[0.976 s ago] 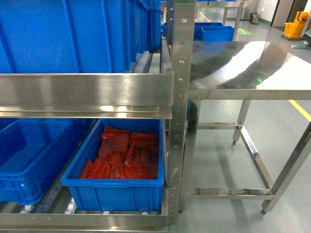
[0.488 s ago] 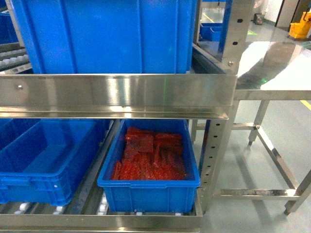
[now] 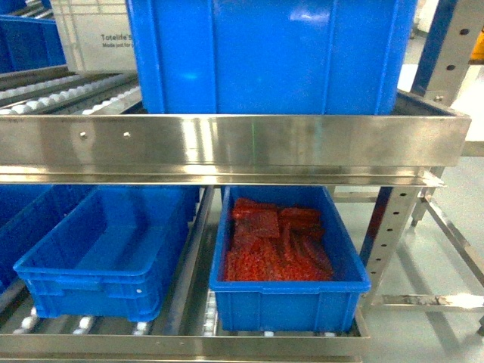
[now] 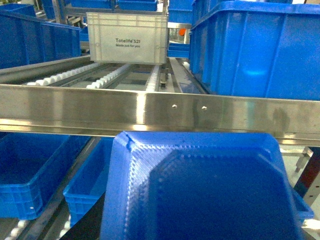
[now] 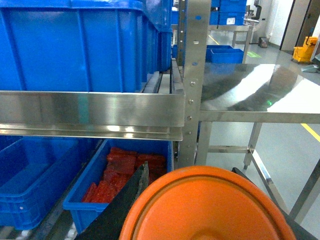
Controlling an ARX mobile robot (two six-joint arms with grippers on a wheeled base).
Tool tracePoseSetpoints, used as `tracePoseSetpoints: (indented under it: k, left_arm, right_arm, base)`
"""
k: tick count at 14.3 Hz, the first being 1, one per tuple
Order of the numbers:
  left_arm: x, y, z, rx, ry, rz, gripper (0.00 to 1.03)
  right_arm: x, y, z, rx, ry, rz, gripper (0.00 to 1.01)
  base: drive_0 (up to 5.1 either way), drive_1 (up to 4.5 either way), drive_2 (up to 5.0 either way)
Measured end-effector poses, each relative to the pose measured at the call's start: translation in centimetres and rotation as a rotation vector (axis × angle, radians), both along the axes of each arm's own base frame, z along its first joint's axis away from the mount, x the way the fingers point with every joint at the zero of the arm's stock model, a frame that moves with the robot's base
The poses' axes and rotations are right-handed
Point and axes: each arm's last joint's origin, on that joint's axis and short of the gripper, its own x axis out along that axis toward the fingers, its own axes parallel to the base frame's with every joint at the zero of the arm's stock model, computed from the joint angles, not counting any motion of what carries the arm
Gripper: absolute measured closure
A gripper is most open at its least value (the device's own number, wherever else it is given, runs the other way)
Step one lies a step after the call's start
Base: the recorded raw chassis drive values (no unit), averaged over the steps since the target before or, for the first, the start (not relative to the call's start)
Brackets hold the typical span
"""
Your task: Sort blue parts and orange caps into right shelf containers
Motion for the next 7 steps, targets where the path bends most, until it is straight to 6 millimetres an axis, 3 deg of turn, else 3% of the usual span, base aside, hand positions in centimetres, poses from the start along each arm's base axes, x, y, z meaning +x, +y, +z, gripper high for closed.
tracePoseSetpoints:
  k: [7]
  left_arm:
    - [0.00,0.00,0.00,0.000,0.000,0.000,0.62]
  right_arm:
    - [0.00,0.00,0.00,0.000,0.000,0.000,0.59]
  base:
    - [-5.1,2.35,2.4]
